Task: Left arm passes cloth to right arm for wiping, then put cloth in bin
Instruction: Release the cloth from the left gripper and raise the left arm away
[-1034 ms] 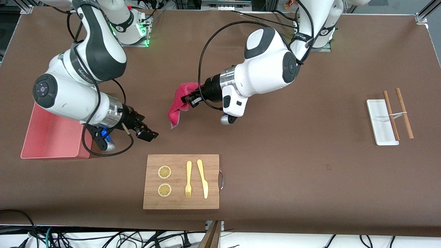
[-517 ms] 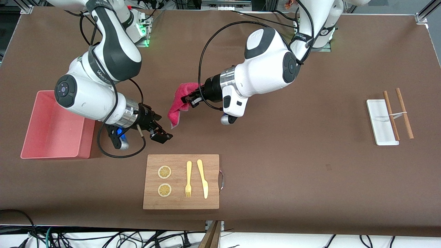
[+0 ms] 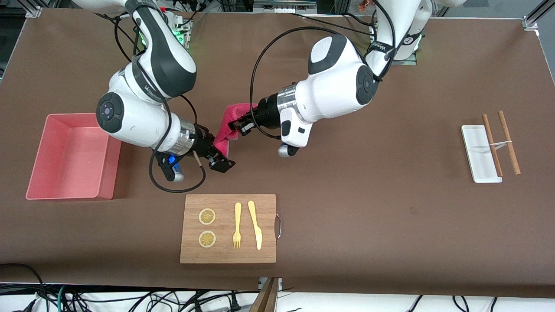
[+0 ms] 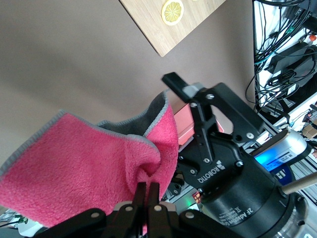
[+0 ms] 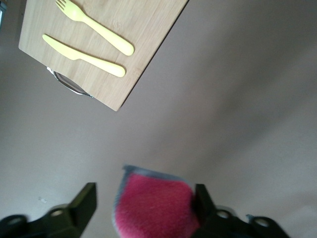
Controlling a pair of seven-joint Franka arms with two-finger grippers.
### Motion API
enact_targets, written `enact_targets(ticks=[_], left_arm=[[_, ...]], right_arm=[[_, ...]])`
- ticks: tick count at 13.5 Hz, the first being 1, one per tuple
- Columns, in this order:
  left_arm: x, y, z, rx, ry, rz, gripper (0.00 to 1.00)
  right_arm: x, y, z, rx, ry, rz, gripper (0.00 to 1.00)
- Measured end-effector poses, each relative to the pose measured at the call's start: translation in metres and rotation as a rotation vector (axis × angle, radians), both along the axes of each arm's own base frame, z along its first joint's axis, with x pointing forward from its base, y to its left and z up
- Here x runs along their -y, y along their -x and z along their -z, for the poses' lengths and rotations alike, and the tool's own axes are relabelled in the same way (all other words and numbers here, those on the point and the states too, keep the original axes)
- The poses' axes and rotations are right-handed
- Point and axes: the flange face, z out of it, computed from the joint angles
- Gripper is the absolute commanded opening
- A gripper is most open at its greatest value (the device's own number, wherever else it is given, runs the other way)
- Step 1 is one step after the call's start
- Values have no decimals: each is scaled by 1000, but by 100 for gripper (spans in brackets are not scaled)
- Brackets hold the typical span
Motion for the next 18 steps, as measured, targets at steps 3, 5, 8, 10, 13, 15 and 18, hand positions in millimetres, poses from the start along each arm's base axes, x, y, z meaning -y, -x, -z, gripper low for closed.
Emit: enact_targets(ticks=[3,5,8,10,13,15,18], left_arm=[[-1,-1,0,0,-1,-1,12],[-1,-1,0,1,-1,-2,17],[-2,-1,0,1,-1,-3,23],[-2,-2,0,2,-2,-4,24],[-4,-3,0,3,-2,-7,35],[-7,-6,0,10,-12,-9,44],[-20,-14,2,35,-68,4,100]], right_arm=[[-1,0,0,-1,0,-1,0],[-1,0,0,-1,0,-1,0],[-1,0,0,0,1,-1,0],[0,0,0,0,1,-1,0],[0,0,0,0,1,0,0],[2,-1,1,2,2,0,0],[8,-3,3,8,3,-33,0]])
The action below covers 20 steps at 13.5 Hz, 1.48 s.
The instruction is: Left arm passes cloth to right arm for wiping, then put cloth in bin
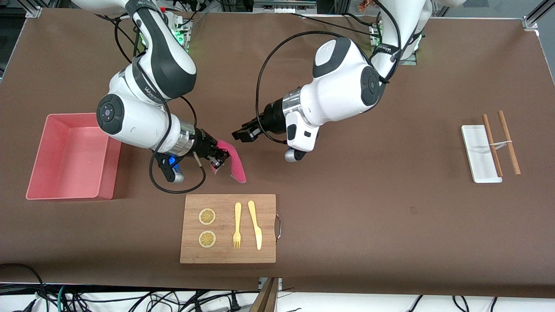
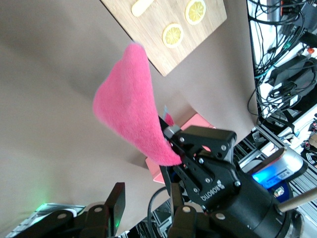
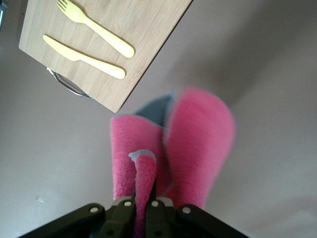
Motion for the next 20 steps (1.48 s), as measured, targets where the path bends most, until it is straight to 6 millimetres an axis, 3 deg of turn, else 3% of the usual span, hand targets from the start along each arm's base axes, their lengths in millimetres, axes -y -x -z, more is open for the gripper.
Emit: enact_targets(ticks=[5,7,9,12,14,17,18,20], left_arm=[[-53,-13,-2,-15,-194,102,100],[-86,-19,-3,-74,-242,127,100],[-141,-33,1,-164,-273,144,100],[-252,-49,-9,-156,-277,288,100],[-299,-32,-43,-114,-367,406,100],[-323,17,-103,-3,-516,586,100],[-334,34,-113,25,-555,627,100],[-363,66,-110,78,-626,685,100]], right_arm=[[7,6,41,-64,62,-176,0],[-5,15,63,-102,102,-227,0],[-30,31,83,-133,129,-280,0],[-69,54,95,-145,137,-344,0],[-86,62,95,-144,102,-343,0],[-108,70,107,-157,48,-318,0],[-114,75,117,-170,53,-323,0],[-120,81,146,-204,69,-334,0]])
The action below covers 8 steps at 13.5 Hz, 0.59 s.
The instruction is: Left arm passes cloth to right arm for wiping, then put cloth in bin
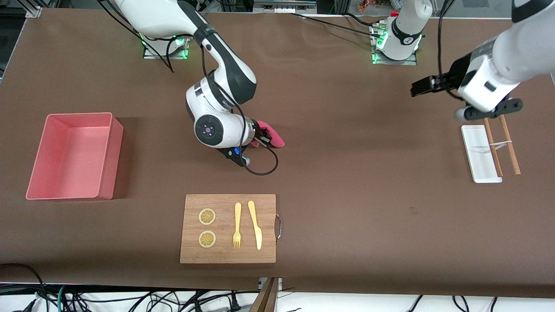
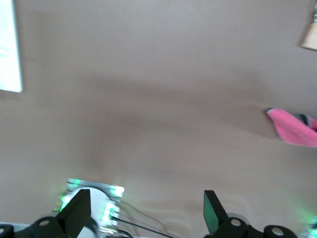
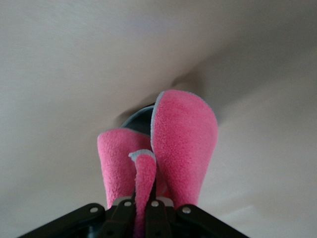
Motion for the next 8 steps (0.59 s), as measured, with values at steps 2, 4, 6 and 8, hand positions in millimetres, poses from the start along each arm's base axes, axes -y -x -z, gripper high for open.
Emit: enact_targets(ticks=[2,4,6,8], left_arm=[[-26,25,25,47,-26,27,100],[-47,40,52,79,-50,35,100],[-60,37,58,136,-62,53,100],[-69,28,53,195,-52,87,100]], right_arm=[[3,0,22,-22,13,-10,0],[15,-8,35,-18,12,-36,0],[43,-26,40,3,5,-55,0],[89,-52,44,28,2,-99,0]])
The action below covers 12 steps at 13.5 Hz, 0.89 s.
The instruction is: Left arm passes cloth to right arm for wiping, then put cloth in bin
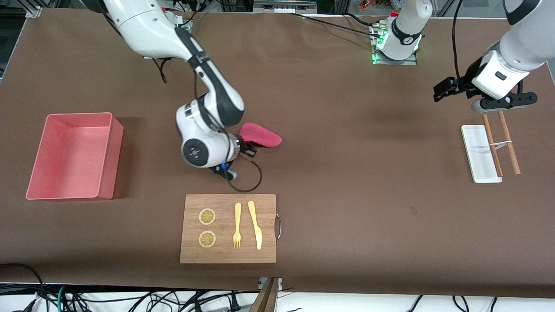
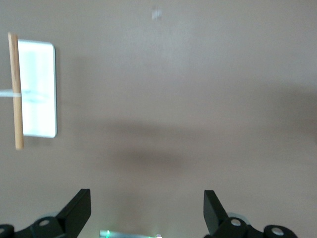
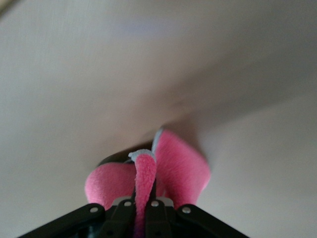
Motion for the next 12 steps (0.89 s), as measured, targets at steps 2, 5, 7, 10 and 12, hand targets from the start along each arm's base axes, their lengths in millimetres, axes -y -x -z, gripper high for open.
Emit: enact_targets(ticks=[2,5,7,10,12], left_arm=[[-3,-14,-13,41,1,46,100],[-2,-34,-25,36,2,74,100],[-2,-39,-22,23,3,78,100],[-2,-40,-20,20,3,79,100],[-2,-41,-21,22,3,78,100]], right_arm=[[52,-21,4,14,35,-42,0],[109,-36,8,9,87,-141,0],[145,-41,10,-22,79,-197,0],[200,-47,12,-57,103,-302,0],[218,-51,7,-49,97,-356,0]])
